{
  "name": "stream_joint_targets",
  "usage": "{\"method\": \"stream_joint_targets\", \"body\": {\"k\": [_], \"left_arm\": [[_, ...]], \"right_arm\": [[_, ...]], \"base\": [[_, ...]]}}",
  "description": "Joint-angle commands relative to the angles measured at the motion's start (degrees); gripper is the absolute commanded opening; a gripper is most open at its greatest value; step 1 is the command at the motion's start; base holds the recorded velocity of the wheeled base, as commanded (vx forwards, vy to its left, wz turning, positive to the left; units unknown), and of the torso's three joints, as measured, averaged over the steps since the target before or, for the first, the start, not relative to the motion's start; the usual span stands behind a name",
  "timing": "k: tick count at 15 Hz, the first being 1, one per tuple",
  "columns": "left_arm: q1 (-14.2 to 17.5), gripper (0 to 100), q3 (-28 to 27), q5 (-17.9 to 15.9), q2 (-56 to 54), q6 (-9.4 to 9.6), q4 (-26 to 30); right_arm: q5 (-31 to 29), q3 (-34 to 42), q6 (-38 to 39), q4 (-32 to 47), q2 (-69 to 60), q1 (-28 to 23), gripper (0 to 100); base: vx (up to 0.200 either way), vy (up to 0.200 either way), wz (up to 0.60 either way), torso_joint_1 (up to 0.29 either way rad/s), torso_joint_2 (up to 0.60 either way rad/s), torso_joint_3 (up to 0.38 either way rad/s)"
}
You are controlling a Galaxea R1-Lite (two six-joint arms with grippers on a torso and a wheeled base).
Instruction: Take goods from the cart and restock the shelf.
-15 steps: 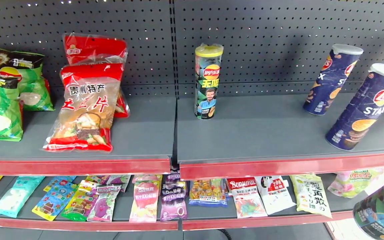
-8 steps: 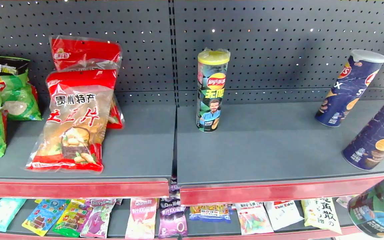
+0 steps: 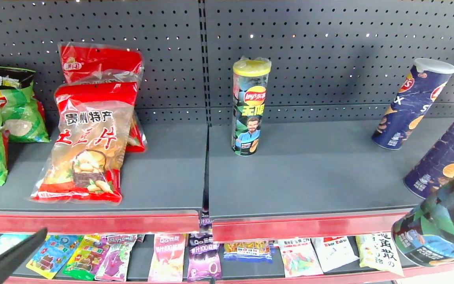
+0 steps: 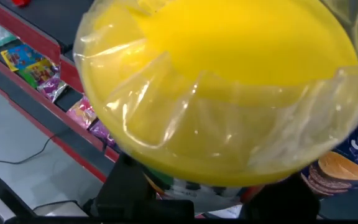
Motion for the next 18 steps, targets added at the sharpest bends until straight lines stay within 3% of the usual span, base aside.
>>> {"method": "stream_joint_targets", "body": {"k": [1, 3, 5, 6, 9, 11, 18], "left_arm": [[-0.57, 100, -12.42, -5.84, 21.07, -2.93, -6.25], [-2.15, 100, -17.43, -8.91, 28.54, -3.02, -8.98], [-4.96, 100, -23.32, -19.9, 35.74, -5.48, -9.59], [-5.14, 100, -26.74, -23.41, 39.88, -5.83, -11.17], [-6.28, 100, -33.77, -25.52, 48.4, -6.36, -15.83], [-7.07, 100, -36.94, -27.9, 51.92, -6.27, -15.92], [-7.16, 100, -46.96, -30.97, 60.53, -5.83, -16.01]], "right_arm": [[-0.1, 0.31, 0.01, 0.01, 0.89, 0.1, 0], [-0.1, 0.4, 0.1, 0.01, 0.8, 0.01, 0], [-0.19, 0.67, 0.1, 0.01, 0.54, 0.01, 0], [-0.28, 0.75, 0.1, 0.01, 0.36, -0.08, 0], [-0.98, 0.75, 0.19, 0.01, 0.19, -0.08, 0], [-0.98, 0.75, 0.19, 0.01, 0.36, -0.08, 0], [-1.16, 1.02, 0.19, 0.01, 0.27, -0.16, 0]], "base": [[0.0, 0.0, 0.0, 0.0, 0.0, 0.0], [0.0, 0.0, 0.0, 0.0, 0.0, 0.0], [0.0, 0.0, 0.0, 0.0, 0.0, 0.0], [0.0, 0.0, 0.0, 0.0, 0.0, 0.0], [0.0, 0.0, 0.0, 0.0, 0.0, 0.0], [0.0, 0.0, 0.0, 0.0, 0.0, 0.0], [0.0, 0.0, 0.0, 0.0, 0.0, 0.0]]}}
